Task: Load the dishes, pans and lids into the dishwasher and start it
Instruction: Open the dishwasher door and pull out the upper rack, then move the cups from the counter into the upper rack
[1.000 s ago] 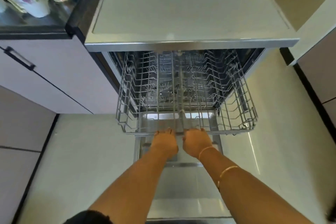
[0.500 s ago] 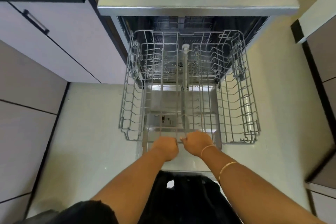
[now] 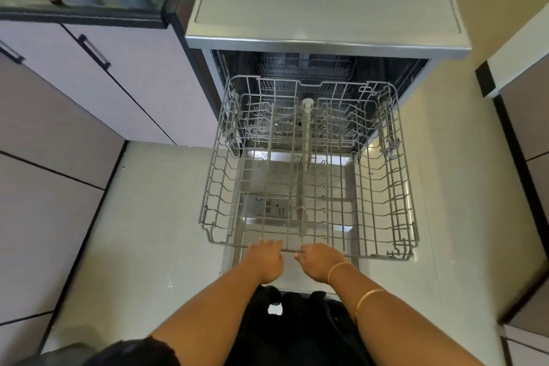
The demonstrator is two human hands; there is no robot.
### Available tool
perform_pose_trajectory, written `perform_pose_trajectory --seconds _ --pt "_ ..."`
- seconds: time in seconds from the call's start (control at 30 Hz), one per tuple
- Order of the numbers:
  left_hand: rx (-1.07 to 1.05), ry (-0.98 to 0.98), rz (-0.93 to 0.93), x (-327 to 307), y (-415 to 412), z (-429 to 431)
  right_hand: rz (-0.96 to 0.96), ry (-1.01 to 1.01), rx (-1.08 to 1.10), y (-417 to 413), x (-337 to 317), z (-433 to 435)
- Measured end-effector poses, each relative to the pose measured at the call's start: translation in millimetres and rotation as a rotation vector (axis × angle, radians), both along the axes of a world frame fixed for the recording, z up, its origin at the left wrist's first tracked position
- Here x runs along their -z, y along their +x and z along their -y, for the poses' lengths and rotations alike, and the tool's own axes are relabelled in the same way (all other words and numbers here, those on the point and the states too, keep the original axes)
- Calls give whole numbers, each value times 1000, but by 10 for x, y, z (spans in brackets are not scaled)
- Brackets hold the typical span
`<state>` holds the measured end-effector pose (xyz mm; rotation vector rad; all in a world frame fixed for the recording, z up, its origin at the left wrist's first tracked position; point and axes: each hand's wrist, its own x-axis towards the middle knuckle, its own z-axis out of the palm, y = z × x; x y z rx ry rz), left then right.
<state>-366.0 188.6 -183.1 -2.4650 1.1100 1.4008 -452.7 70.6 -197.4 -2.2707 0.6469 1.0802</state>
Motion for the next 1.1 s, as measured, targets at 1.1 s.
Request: perform_pose_trajectory --seconds 1.1 --pt "-459 -572 434 -1850 3447 -2242 727 -362 167 3439 -1779 -1719"
